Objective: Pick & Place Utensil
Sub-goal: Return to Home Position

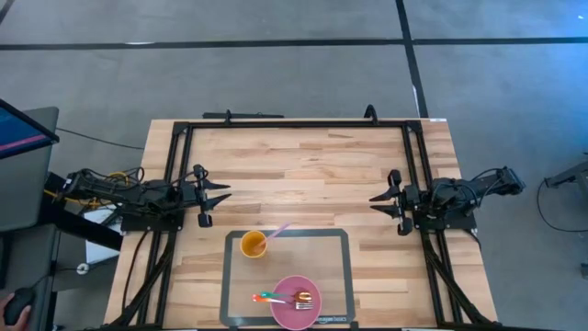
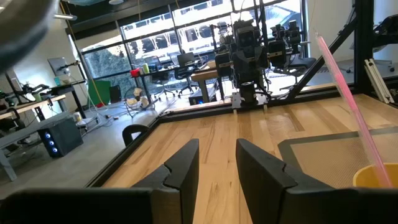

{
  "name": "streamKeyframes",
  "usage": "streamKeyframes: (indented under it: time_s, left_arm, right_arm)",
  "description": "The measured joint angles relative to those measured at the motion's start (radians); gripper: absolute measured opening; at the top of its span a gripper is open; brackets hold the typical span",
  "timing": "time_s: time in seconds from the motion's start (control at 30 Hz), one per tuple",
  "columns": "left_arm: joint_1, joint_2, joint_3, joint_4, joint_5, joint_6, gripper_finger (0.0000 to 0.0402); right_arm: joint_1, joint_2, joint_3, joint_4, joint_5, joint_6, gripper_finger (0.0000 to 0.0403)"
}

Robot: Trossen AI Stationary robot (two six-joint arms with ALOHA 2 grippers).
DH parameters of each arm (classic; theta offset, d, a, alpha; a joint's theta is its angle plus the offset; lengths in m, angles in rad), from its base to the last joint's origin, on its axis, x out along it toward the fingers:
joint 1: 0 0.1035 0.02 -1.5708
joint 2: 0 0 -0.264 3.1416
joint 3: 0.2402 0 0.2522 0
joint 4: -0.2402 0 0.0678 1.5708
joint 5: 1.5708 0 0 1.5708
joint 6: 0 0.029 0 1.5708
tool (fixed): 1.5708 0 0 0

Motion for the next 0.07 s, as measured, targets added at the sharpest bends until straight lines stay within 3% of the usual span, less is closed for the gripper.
streamKeyframes:
  time_s: [0.07]
  left_arm:
    - [0.0, 0.0, 0.0, 0.0, 0.0, 0.0, 0.0108]
  right_arm:
    - [0.0, 0.0, 0.0, 0.0, 0.0, 0.0, 0.0081]
